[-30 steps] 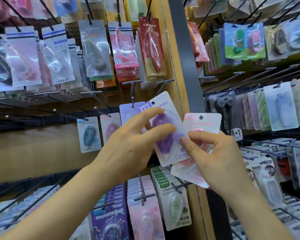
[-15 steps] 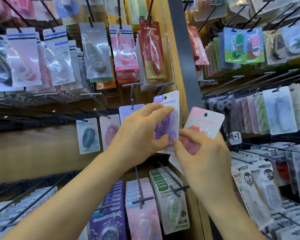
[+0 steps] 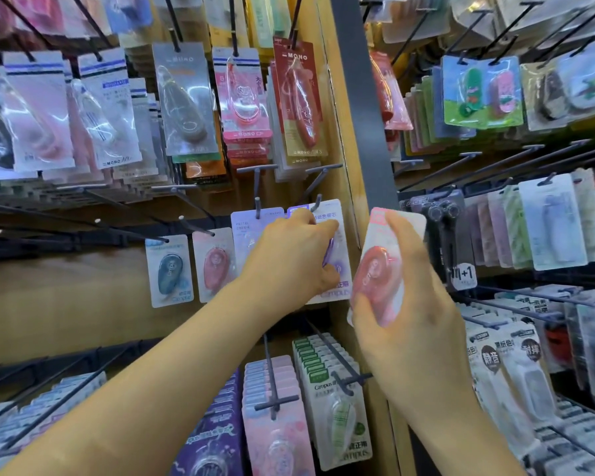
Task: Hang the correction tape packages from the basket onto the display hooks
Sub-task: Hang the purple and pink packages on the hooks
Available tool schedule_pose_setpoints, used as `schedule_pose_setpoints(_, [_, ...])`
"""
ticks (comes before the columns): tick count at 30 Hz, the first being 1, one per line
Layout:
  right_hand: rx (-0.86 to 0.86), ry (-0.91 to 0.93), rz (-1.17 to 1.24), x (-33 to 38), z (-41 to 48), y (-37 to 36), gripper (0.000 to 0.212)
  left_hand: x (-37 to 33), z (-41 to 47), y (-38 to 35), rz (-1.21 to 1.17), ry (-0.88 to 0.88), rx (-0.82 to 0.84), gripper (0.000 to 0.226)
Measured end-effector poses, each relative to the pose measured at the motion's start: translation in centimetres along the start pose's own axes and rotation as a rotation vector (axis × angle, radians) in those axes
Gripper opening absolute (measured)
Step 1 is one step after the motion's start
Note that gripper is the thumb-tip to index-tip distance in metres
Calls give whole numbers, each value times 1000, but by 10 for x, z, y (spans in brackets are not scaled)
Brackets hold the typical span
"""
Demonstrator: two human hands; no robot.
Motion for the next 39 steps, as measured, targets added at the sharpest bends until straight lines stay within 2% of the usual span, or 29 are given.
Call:
schedule_pose_setpoints(8, [8,-199,176,-7,2,14,95,-9,19,-42,252,33,139,37])
schedule_pose_setpoints(14, [130,-301,310,-16,1,10,78,-10,16,-50,265,-11,111,41])
schedule_pose_setpoints(16, [185,-373,423,-14,3,12,74,-8,11,-38,186,-16,55,35])
schedule_pose_setpoints(17, [210,-407,481,-12,3,13,69,-5,7,-29,59,35,-8,30])
schedule_pose_setpoints(18, [230,-426,530,-10,4,14,62,-2,2,-18,-148,136,-75,27])
schedule_pose_setpoints(21, [257,-460,618,-8,4,15,50,1,-15,14,-1035,576,-187,25])
schedule_pose_setpoints(22, [264,-482,636,-8,4,15,49,1,-22,24,-1234,691,-173,28])
schedule_pose_setpoints(23, [279,-497,643,-9,3,15,49,2,-28,30,-1335,750,-164,31])
schedule_pose_setpoints(25, [327,-512,657,-6,1,14,48,6,-41,38,-1377,757,-173,28])
schedule_pose_setpoints(28, [412,-545,713,-1,-2,7,31,18,-58,42,-1387,756,-167,12])
schedule_pose_setpoints(30, [502,-617,766,2,-7,-1,22,27,-68,45,-1400,811,-128,12])
schedule_pose_setpoints(33, [591,-711,769,10,-15,-16,26,47,-80,48,-1357,875,-125,19])
schedule_pose_setpoints(37, [721,-462,533,35,-19,-39,41,81,-84,50,-1250,920,-237,17])
schedule_pose_setpoints(39, [740,-470,497,46,-19,-53,44,98,-80,50,-1169,882,-313,12])
Point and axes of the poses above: each hand's wrist, its own z-axis towards the middle knuckle, its own y-axis out of the back of the hand, x = y × z, the point moved 1 cm from there along z, towards the middle knuckle, and after that the axes turned 12 degrees about -x, right-handed, at the moved point
